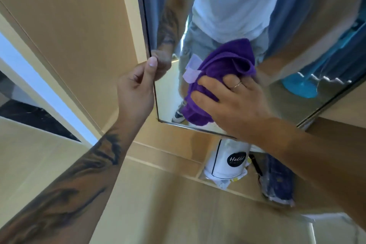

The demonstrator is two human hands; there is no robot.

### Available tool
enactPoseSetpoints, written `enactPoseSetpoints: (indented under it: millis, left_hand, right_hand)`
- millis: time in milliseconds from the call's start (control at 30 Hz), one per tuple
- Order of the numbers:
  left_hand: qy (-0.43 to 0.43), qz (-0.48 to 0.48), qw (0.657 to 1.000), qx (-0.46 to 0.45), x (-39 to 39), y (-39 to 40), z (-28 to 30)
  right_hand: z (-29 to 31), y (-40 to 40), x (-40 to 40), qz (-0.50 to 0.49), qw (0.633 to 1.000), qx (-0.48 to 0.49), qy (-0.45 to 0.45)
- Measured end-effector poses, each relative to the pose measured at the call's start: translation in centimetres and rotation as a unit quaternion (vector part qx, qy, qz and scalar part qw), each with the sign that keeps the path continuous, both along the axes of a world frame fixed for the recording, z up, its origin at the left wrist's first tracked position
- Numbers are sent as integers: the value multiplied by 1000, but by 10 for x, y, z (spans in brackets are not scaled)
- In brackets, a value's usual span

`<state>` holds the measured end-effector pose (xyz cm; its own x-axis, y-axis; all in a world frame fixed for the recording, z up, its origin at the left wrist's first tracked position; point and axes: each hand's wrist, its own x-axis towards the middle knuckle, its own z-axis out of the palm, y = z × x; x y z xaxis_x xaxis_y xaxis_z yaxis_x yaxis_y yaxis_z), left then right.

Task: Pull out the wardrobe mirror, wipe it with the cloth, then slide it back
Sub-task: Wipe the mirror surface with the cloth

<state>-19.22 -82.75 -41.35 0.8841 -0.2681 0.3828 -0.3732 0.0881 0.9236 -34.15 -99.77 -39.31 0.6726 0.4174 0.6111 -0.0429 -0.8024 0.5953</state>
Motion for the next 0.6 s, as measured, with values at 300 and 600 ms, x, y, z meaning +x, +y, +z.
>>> enactPoseSetpoints:
  millis: [300,600]
  left_hand:
    - [-34,-38,996,-69,11,-6,-10]
    - [-93,-46,981,-162,20,-31,-25]
  right_hand:
    - [-58,29,34,-31,991,74,-103]
    - [-85,20,47,-9,996,30,-85]
